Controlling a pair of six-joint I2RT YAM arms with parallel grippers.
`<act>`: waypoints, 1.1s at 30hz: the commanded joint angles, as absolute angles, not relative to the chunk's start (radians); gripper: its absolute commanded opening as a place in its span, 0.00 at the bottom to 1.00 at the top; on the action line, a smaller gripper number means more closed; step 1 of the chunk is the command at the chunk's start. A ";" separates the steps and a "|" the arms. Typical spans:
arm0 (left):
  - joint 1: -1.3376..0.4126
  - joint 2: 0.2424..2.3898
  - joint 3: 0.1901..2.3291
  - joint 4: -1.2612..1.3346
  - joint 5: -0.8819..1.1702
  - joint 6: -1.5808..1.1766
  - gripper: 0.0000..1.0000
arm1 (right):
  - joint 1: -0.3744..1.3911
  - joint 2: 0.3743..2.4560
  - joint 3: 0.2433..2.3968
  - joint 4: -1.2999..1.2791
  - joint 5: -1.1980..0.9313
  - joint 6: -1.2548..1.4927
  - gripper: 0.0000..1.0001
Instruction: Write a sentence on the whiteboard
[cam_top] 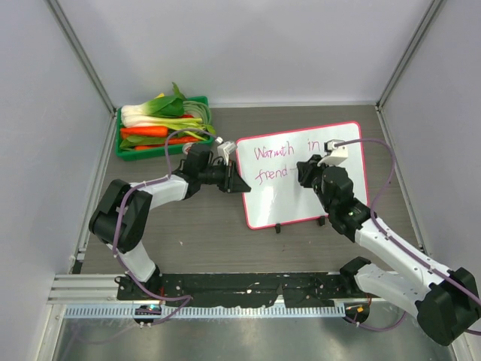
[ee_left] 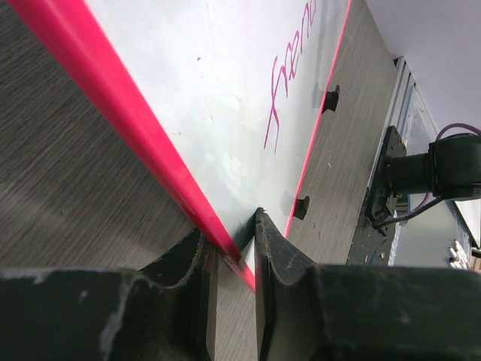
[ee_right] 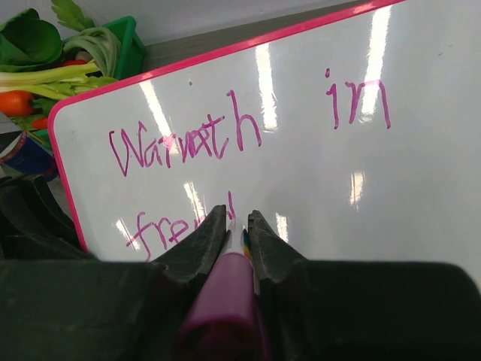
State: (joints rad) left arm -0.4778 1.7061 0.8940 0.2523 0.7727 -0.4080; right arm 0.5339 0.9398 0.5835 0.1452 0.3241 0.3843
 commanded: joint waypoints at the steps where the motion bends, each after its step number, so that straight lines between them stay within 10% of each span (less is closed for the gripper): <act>1: -0.506 1.746 0.873 0.156 0.653 -0.281 0.00 | 0.529 0.922 0.641 0.170 0.351 0.360 0.01; 33: -0.506 1.735 0.868 0.160 0.638 -0.278 0.00 | 0.505 0.897 0.614 0.173 0.298 0.385 0.01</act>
State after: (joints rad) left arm -0.4786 1.7061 0.8944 0.2523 0.7704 -0.4076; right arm 0.5148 0.9348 0.6018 0.1421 0.2989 0.3759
